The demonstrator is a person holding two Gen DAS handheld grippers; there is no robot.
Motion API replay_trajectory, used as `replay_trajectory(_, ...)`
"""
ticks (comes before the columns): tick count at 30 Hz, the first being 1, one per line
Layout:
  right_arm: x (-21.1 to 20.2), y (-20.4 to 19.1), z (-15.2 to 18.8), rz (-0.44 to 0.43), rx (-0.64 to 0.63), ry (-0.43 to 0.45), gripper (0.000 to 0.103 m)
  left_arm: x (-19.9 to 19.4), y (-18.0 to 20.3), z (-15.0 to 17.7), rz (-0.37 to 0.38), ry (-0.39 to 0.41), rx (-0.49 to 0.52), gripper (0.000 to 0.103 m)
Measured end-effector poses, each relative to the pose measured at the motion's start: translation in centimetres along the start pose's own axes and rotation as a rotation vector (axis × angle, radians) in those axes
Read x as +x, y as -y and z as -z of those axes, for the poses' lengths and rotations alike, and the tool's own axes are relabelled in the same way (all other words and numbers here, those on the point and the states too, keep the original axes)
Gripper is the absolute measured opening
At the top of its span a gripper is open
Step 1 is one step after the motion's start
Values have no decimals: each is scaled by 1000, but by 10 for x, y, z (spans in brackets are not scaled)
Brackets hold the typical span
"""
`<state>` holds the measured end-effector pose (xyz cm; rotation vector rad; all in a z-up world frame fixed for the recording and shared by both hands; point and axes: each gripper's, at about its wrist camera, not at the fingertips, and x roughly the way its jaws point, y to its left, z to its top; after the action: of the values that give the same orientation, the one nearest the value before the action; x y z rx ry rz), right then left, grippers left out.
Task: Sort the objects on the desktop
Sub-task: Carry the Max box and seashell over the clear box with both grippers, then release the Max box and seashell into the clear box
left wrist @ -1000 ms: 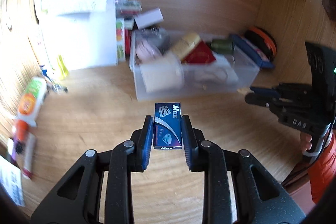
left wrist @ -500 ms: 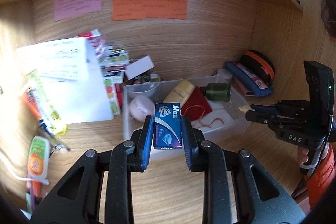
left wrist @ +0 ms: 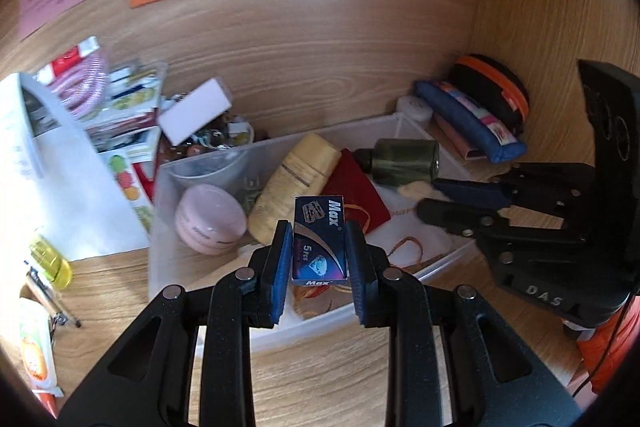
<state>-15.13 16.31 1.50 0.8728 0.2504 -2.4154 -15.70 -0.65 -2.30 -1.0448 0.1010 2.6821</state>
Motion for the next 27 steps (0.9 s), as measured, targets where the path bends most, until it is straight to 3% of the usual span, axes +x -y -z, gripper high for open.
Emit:
replay_trajectory(6,18,8,7,-36,22,-38,15,20,4,0,0,-32,14,26)
replay_trajectory(16,19,13,8,-38,21,-20,16,32,3,4,-27,-44,23,26)
replay_trajectory(21,16,12,9,-38,18,-7,32,28,1,3,-25,-30,26,26)
replay_trajectory(23,15,11,9,-41,18,-3,33,24,0,2,-26,-25,25,27)
replay_trajectory(27,11,12,8,-47,17,-1,34,16,0,2,-43,-10,23,40)
